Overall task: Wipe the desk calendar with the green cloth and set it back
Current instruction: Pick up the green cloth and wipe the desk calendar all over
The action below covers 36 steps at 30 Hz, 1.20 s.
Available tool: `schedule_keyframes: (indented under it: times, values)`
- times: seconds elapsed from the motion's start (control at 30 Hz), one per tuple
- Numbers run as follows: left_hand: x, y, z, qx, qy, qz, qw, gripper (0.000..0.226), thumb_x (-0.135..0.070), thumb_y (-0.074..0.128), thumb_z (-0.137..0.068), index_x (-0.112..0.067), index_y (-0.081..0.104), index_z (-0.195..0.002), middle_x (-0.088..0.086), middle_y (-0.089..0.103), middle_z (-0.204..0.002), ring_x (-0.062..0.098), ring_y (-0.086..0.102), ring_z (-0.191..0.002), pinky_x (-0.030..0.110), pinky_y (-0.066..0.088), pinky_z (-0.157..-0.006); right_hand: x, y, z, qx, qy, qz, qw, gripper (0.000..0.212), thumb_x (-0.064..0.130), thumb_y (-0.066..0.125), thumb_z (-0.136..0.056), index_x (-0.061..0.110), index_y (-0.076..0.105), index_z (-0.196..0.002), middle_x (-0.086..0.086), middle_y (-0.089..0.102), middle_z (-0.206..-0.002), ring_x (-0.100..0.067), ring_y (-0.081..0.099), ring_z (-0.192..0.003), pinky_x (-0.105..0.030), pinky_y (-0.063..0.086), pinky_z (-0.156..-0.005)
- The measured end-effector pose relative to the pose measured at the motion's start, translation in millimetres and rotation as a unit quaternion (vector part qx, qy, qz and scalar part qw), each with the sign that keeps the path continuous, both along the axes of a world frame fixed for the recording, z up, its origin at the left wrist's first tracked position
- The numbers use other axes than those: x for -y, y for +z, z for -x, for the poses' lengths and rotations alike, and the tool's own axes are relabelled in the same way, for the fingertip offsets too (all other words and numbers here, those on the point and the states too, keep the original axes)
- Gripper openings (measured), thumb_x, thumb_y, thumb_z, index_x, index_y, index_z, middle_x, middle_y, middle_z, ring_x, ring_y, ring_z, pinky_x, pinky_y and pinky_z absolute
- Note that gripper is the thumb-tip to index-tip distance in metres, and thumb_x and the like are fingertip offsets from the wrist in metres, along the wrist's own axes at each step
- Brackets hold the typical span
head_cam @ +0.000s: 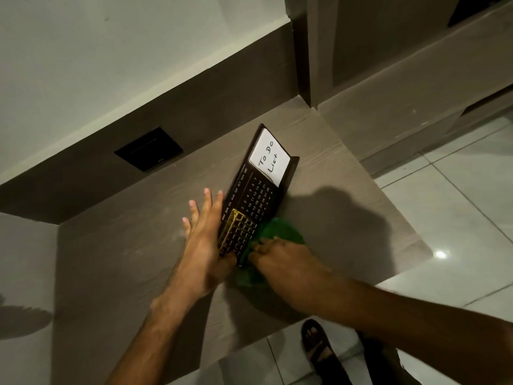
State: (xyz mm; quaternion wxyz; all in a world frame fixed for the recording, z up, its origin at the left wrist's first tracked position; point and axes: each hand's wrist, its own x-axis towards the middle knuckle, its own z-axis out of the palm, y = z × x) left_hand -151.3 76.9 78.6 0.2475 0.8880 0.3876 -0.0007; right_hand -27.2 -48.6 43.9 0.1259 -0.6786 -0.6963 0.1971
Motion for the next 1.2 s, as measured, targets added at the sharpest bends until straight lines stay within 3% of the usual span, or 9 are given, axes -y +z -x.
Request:
schedule_keyframes:
  times: [0.13, 0.23, 0.37, 0.57, 0.7, 0.8, 0.97, 1.1, 1.2]
  values:
    - [3, 1, 10, 0.048, 0.001, 0.019, 0.999, 0.123, -0.015, 0.083, -0.068, -0.04, -0.006, -0.149, -0.003, -0.014, -0.161, 0.019, -0.02, -0.147, 0.051, -0.012, -0.118, 10, 17, -48, -0.35, -0.106, 0.024, 0.931, 0.037, 0.019, 0.058, -0.092, 0.035, 0.056, -0.125, 0.007, 0.065, -0.117, -0.007, 0.061, -0.104, -0.036, 0.054, -0.09]
    - [1, 2, 19, 0.078, 0.038, 0.007, 0.996, 0.118, -0.019, 0.082, -0.07, -0.037, -0.003, -0.151, -0.007, -0.01, -0.162, 0.012, -0.018, -0.147, 0.049, -0.013, -0.118, 9, 28, -68, -0.459, -0.182, -0.123, 0.861, 0.034, 0.016, 0.056, -0.095, 0.025, 0.058, -0.127, 0.009, 0.066, -0.119, -0.004, 0.061, -0.109, -0.034, 0.055, -0.09]
    - [5, 3, 20, 0.041, 0.023, 0.005, 0.999, 0.113, -0.018, 0.08, -0.072, -0.037, 0.002, -0.151, -0.005, -0.011, -0.161, 0.016, -0.021, -0.146, 0.056, -0.012, -0.118, 5, 22, -43, -0.298, -0.238, -0.256, 0.888, 0.056, 0.002, 0.062, -0.087, 0.017, 0.048, -0.139, -0.003, 0.051, -0.142, -0.016, 0.048, -0.13, -0.042, 0.05, -0.099]
    - [3, 9, 20, 0.046, -0.026, 0.048, 0.997, 0.113, -0.056, 0.076, -0.065, -0.036, 0.0, -0.147, 0.0, -0.015, -0.16, 0.023, -0.024, -0.146, 0.051, -0.016, -0.116, -8, -4, -6, -0.064, 0.056, -0.219, 0.972, 0.069, -0.001, 0.073, -0.076, 0.014, 0.049, -0.139, -0.009, 0.042, -0.15, -0.037, 0.026, -0.142, -0.068, 0.033, -0.102]
    - [0, 6, 19, 0.027, -0.014, 0.033, 0.999, 0.11, -0.017, 0.079, -0.073, -0.044, 0.002, -0.148, -0.003, -0.014, -0.161, 0.021, -0.025, -0.145, 0.056, -0.014, -0.117, -26, 0, -36, -0.072, -0.079, -0.205, 0.973, 0.069, -0.008, 0.064, -0.08, 0.017, 0.045, -0.142, -0.004, 0.038, -0.153, -0.032, 0.018, -0.145, -0.066, 0.029, -0.107]
    - [-1, 5, 18, 0.025, -0.012, 0.034, 0.999, 0.11, -0.018, 0.079, -0.074, -0.04, 0.003, -0.15, -0.003, -0.014, -0.161, 0.021, -0.025, -0.145, 0.054, -0.015, -0.116, -29, 6, -33, -0.061, -0.12, -0.197, 0.971, 0.063, -0.005, 0.06, -0.081, 0.016, 0.048, -0.139, -0.005, 0.042, -0.15, -0.033, 0.018, -0.145, -0.069, 0.027, -0.106]
    - [-1, 5, 21, 0.039, -0.023, 0.048, 0.998, 0.108, -0.027, 0.077, -0.073, -0.033, 0.001, -0.15, -0.002, -0.015, -0.161, 0.02, -0.023, -0.146, 0.052, -0.015, -0.117, -14, 8, -3, -0.006, 0.055, -0.231, 0.971, 0.058, 0.007, 0.079, -0.071, 0.016, 0.062, -0.126, -0.007, 0.055, -0.14, -0.039, 0.032, -0.139, -0.071, 0.029, -0.103]
    - [-2, 5, 20, 0.03, -0.013, 0.043, 0.999, 0.11, -0.019, 0.079, -0.073, -0.04, 0.004, -0.151, -0.004, -0.015, -0.161, 0.019, -0.025, -0.145, 0.054, -0.016, -0.116, -35, 15, -46, 0.001, -0.107, -0.175, 0.979, 0.056, 0.003, 0.053, -0.084, 0.02, 0.05, -0.138, 0.0, 0.039, -0.152, -0.031, 0.01, -0.147, -0.063, 0.019, -0.112]
    - [0, 3, 19, 0.043, -0.014, 0.046, 0.998, 0.111, -0.017, 0.079, -0.073, -0.039, 0.004, -0.151, -0.005, -0.014, -0.161, 0.018, -0.024, -0.145, 0.054, -0.015, -0.117, -32, 18, -32, -0.01, -0.109, -0.161, 0.981, 0.062, 0.006, 0.063, -0.083, 0.02, 0.046, -0.141, 0.0, 0.035, -0.155, -0.03, 0.009, -0.147, -0.064, 0.019, -0.112]
